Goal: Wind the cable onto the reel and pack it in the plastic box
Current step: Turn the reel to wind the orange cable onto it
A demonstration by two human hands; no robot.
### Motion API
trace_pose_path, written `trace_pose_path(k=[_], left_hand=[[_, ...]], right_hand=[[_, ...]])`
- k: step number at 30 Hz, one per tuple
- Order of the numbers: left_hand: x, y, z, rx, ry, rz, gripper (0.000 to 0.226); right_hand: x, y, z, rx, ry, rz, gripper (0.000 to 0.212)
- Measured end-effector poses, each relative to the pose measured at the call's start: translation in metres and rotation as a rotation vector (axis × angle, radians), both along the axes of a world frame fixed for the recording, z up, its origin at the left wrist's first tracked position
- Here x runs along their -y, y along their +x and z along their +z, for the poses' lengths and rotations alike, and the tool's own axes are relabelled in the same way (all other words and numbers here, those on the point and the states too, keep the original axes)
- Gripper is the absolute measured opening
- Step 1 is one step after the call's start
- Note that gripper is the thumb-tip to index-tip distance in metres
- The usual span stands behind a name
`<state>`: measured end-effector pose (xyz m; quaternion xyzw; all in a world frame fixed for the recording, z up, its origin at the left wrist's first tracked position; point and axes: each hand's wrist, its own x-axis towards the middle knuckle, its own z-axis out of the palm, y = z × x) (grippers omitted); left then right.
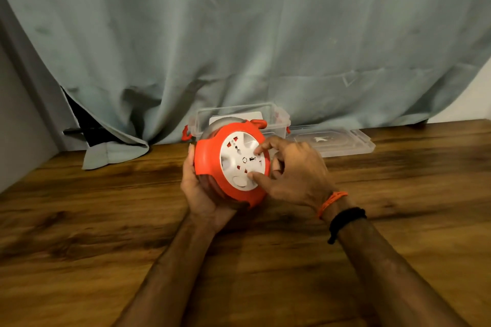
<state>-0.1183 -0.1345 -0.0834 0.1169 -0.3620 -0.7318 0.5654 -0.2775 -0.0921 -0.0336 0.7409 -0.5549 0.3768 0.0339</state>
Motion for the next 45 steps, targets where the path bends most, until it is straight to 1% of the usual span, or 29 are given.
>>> trace_pose_path(k=[4, 7, 11, 17, 21, 23, 27, 29, 31, 34, 37, 39, 41, 43, 45], left_hand=[[0.004, 0.001, -0.004, -0.015, 0.021, -0.068, 0.080], [0.004, 0.001, -0.006, -0.019, 0.026, -0.115, 0.080], [0.002, 0.000, -0.007, 0.001, 0.027, -0.116, 0.080], [-0.001, -0.002, -0.006, 0.068, -0.013, -0.044, 0.069], [-0.001, -0.004, -0.006, 0.057, 0.007, -0.035, 0.068], [-0.001, -0.004, -0.006, 0.047, 0.022, -0.052, 0.072], [0.001, -0.002, -0.004, 0.038, 0.025, -0.101, 0.078], [0.002, 0.000, -0.006, 0.029, 0.019, -0.134, 0.079], [0.002, 0.001, -0.006, 0.010, 0.020, -0.183, 0.080], [0.002, 0.003, -0.006, -0.016, 0.022, -0.308, 0.082], [0.003, 0.006, -0.005, -0.034, 0.049, -0.393, 0.088], [0.003, 0.007, -0.005, -0.053, 0.062, -0.427, 0.089], [0.002, 0.007, -0.006, -0.058, 0.079, -0.461, 0.090], [0.001, 0.008, -0.005, -0.054, 0.087, -0.507, 0.091], [0.000, 0.010, -0.005, -0.051, 0.103, -0.554, 0.092]], right_hand=[[-0.003, -0.005, -0.001, -0.203, -0.017, 0.004, 0.058], [-0.002, -0.005, -0.006, -0.259, -0.041, -0.007, 0.065], [0.000, -0.007, -0.012, -0.262, -0.105, -0.038, 0.069], [0.006, -0.007, -0.022, -0.211, -0.162, -0.103, 0.068], [0.006, -0.006, -0.023, -0.198, -0.136, -0.119, 0.068], [0.006, -0.004, -0.023, -0.197, -0.135, -0.118, 0.067], [0.004, -0.004, -0.015, -0.175, -0.069, -0.049, 0.066], [0.003, -0.007, -0.011, -0.068, -0.019, 0.006, 0.062], [0.005, -0.010, -0.010, 0.094, -0.022, 0.011, 0.048], [0.011, -0.011, -0.011, 0.372, -0.070, -0.059, 0.024], [0.018, -0.010, -0.013, 0.544, -0.054, -0.143, 0.010], [0.021, -0.009, -0.016, 0.644, 0.015, -0.132, 0.012], [0.026, -0.007, -0.017, 0.744, 0.142, -0.087, 0.021], [0.029, -0.006, -0.017, 0.918, 0.272, 0.006, 0.023], [0.030, -0.001, -0.016, 1.099, 0.350, 0.155, 0.026]])
